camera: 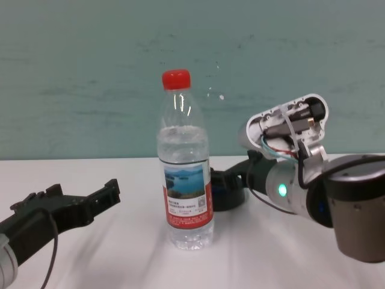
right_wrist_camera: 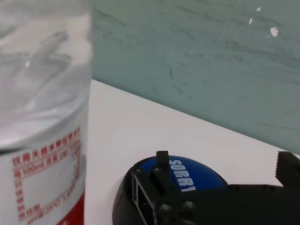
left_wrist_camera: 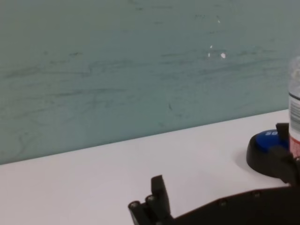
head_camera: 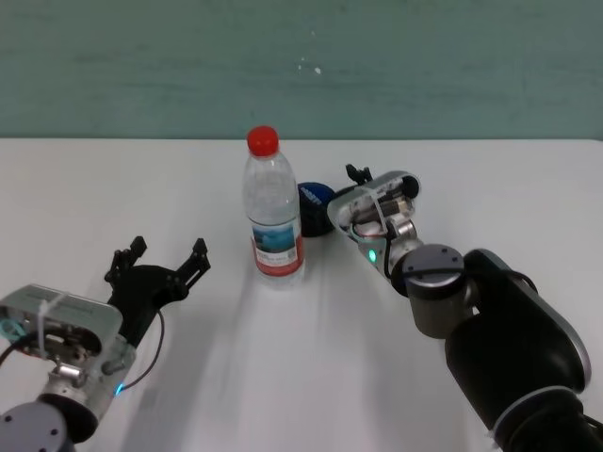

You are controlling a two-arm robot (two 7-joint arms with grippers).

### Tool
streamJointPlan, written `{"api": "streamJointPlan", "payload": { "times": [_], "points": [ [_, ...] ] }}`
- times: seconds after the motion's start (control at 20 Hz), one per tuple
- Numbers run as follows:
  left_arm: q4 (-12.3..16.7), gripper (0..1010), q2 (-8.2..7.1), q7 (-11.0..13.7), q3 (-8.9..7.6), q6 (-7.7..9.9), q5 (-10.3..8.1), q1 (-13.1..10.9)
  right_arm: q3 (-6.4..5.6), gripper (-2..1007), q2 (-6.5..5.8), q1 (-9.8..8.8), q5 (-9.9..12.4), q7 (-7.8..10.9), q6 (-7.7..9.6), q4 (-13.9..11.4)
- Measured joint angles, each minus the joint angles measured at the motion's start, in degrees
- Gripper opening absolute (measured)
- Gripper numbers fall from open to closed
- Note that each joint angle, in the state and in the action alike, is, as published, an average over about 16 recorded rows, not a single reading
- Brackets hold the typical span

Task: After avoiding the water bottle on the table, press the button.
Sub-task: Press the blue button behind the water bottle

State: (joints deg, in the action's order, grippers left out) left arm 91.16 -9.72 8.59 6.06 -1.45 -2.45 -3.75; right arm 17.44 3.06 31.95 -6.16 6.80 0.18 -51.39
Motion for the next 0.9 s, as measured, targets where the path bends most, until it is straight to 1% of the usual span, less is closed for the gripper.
{"api": "streamJointPlan", "payload": {
  "times": [0.35, 0.5, 0.7, 0.9],
  "points": [
    [0.0, 1004, 0.00, 0.0, 0.00, 0.00, 0.00, 0.0, -0.16, 1003, 0.04, -0.27, -0.1, 0.01, -0.04, 0.4],
    [0.0, 1004, 0.00, 0.0, 0.00, 0.00, 0.00, 0.0, -0.28, 1003, 0.03, -0.43, 0.0, 0.08, 0.03, 0.2],
    [0.0, 1004, 0.00, 0.0, 0.00, 0.00, 0.00, 0.0, -0.50, 1003, -0.09, -0.86, 0.2, 0.22, 0.23, -1.0],
    [0.0, 1005, 0.00, 0.0, 0.00, 0.00, 0.00, 0.0, -0.80, 1003, -0.37, -1.58, 0.6, 0.41, 0.60, -2.9]
  ]
}}
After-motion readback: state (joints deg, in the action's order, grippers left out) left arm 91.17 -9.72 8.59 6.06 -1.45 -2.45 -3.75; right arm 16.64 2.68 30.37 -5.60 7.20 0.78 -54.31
